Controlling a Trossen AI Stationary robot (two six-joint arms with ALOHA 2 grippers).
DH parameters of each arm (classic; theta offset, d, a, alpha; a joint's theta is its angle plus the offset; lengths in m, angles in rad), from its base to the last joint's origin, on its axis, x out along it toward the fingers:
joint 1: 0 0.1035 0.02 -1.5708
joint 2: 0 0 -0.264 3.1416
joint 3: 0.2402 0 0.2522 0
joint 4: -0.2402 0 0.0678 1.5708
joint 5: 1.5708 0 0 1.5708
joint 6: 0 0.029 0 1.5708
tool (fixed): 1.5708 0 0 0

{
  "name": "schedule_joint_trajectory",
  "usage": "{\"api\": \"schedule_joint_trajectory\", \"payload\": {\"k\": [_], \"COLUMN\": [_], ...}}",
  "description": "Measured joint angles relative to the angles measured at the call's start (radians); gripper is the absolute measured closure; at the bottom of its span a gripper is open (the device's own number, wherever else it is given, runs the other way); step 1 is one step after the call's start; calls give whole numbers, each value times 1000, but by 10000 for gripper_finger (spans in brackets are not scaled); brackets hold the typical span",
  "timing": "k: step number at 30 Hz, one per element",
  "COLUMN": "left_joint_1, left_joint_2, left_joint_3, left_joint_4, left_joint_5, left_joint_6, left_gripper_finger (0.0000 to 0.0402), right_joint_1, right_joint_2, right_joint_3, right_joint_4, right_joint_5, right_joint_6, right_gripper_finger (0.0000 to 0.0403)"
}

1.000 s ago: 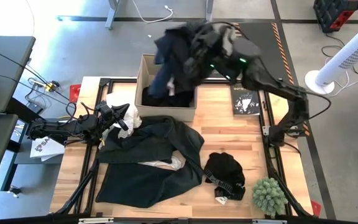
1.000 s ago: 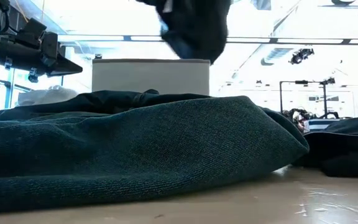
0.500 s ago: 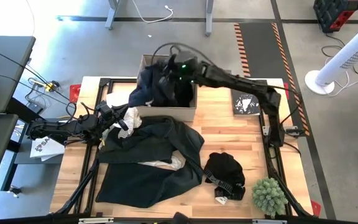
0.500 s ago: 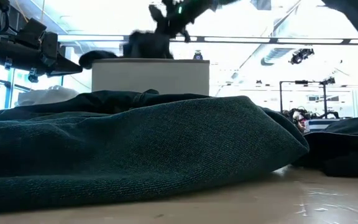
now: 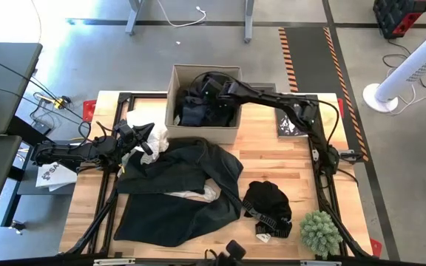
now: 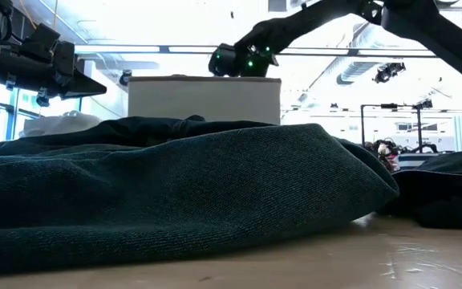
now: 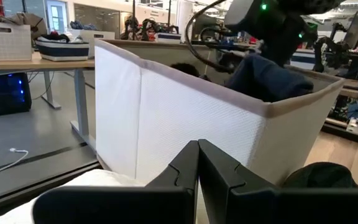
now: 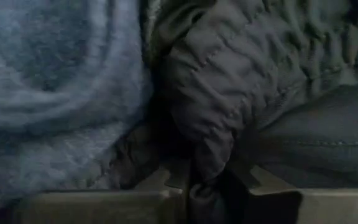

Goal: Sort clothes
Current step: Put the black shorts into the laundry bin

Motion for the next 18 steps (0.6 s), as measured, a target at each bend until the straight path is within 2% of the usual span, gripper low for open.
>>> {"api": "schedule_joint_trajectory", "payload": {"k": [3, 7, 10, 14, 16, 18], "left_joint_1": [0, 0, 0, 0, 0, 0], "left_joint_2": [0, 0, 0, 0, 0, 0], "left_joint_3": [0, 0, 0, 0, 0, 0], "left_joint_4": [0, 0, 0, 0, 0, 1], "left_joint_5": [0, 0, 0, 0, 0, 0], "left_joint_6": [0, 0, 0, 0, 0, 0], "left_gripper_finger": [394, 394, 394, 394, 394, 394], "right_joint_1": [-5, -7, -7, -2, 4, 9], "right_joint_2": [-9, -17, -17, -133, -170, -176], "right_joint_3": [56, 223, 357, 257, 232, 227], "right_joint_4": [-34, -131, -201, -15, 52, 83], "right_joint_5": [-2, -2, -2, -8, -14, -74], "right_joint_6": [-2, -16, -13, 11, -30, -86], "right_gripper_finger": [307, 251, 227, 221, 220, 220]}}
